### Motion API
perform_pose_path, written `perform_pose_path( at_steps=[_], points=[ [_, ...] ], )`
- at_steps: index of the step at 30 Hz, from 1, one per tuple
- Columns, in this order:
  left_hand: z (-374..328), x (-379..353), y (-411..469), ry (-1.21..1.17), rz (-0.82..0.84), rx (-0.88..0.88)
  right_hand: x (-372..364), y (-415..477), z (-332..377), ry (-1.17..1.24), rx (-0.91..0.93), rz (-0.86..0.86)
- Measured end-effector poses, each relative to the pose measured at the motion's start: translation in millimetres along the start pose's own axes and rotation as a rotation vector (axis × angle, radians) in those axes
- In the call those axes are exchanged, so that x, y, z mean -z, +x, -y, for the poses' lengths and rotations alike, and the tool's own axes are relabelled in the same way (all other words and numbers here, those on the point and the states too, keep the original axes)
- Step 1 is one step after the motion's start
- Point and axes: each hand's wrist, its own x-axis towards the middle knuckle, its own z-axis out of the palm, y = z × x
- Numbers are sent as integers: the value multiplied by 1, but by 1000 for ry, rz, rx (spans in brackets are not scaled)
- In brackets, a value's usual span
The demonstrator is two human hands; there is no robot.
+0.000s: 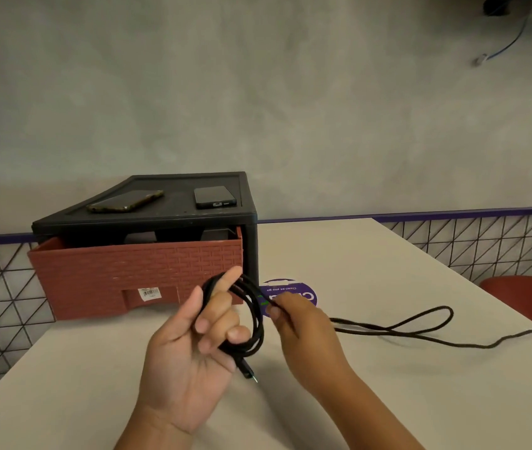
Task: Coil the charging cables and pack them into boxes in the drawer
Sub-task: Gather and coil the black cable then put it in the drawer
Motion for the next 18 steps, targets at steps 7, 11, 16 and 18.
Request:
perform_pose_path(
  at_steps=[7, 11, 16, 18],
  points=[
    [8, -18, 4, 232, -184, -163, -1, -8, 19, -399, 88, 211],
    [8, -19, 7, 237, -244, -142, 6, -4, 14, -462, -17, 224],
    [-2, -19, 7, 110, -310, -175, 26, 5, 8, -430, -96, 46],
    [-6, -17, 7, 90, -336, -153, 36, 7, 5, -364, -212, 19]
  ],
)
